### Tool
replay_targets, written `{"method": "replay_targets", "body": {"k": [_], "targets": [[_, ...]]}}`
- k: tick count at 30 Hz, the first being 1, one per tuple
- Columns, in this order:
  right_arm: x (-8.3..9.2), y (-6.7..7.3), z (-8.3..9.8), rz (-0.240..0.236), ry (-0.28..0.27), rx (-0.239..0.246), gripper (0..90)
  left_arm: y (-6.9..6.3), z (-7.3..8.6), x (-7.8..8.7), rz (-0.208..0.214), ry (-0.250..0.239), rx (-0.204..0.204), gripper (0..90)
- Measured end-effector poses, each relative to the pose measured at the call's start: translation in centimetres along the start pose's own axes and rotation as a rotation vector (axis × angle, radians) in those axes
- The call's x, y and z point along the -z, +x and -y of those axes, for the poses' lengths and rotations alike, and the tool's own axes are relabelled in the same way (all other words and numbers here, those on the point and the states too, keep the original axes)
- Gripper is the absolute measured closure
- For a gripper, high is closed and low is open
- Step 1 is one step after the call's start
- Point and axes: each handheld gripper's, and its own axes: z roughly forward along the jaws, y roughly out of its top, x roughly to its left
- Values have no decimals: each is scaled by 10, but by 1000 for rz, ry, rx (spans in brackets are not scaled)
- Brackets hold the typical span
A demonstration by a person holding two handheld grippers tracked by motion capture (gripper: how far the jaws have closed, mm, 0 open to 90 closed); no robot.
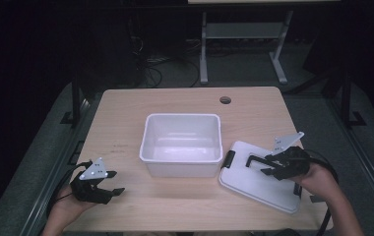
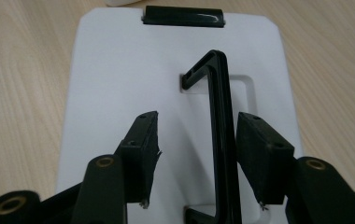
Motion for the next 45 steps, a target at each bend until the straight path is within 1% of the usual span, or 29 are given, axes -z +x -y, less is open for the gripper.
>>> {"method": "replay_targets", "body": {"k": [5,7,19,21,30,37,45], "targets": [[-1,5,3,-9,0,6,514,-1,1,-1,3,3,-3,354],[-2,6,3,-4,3,12,516,-1,1,-2,4,2,1,354],[-5,8,0,-19,10,27,581,0,2,-1,4,3,0,355],[-6,8,0,-27,13,24,607,0,2,-1,4,3,3,355],[-12,7,-1,-24,28,23,668,0,3,-1,4,6,3,354],[-15,8,-1,-24,26,28,735,0,3,-1,5,6,3,355],[-15,6,-1,-25,25,26,812,1,4,-2,8,11,4,355]]}}
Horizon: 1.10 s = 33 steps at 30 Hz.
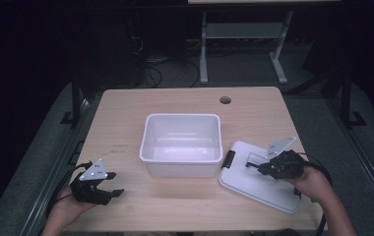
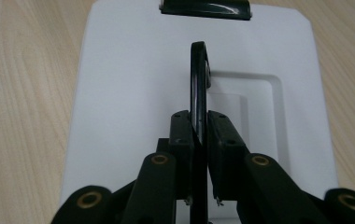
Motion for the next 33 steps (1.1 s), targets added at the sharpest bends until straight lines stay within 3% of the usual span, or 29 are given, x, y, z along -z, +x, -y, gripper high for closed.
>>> {"method": "replay_targets", "body": {"k": [21,33], "targets": [[2,-13,2,-27,-16,-26,836,1,1,2,-3,-11,8,355],[13,-10,6,-23,-38,-35,837,1,1,1,-3,-8,9,354]]}}
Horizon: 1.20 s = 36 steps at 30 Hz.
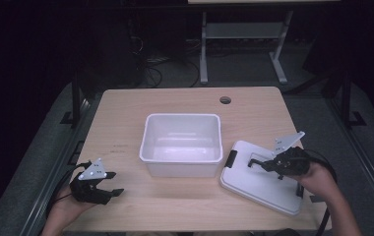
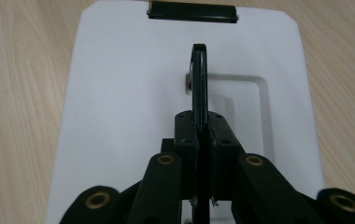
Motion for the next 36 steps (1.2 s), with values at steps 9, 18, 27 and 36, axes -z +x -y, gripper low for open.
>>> {"method": "replay_targets", "body": {"k": [9,18,27,36], "targets": [[11,2,-2,17,-12,14,837,0,0,-1,3,-5,0,354],[23,1,-8,29,-27,29,837,1,1,-1,5,-7,3,346],[34,1,-10,22,-35,31,837,2,1,-1,6,-15,11,337],[46,3,-15,25,-48,51,837,4,1,0,4,-22,13,322]]}}
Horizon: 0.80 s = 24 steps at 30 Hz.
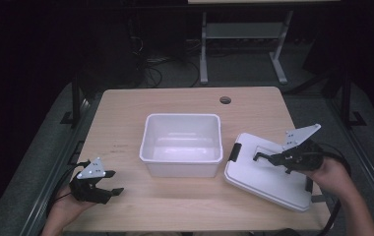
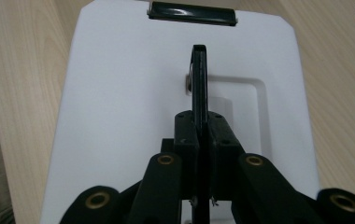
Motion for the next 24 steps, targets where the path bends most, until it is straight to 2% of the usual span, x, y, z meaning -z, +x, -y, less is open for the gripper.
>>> {"method": "replay_targets", "body": {"k": [24], "targets": [[28,1,-15,2,-20,16,837,-1,0,0,11,-11,4,306]]}}
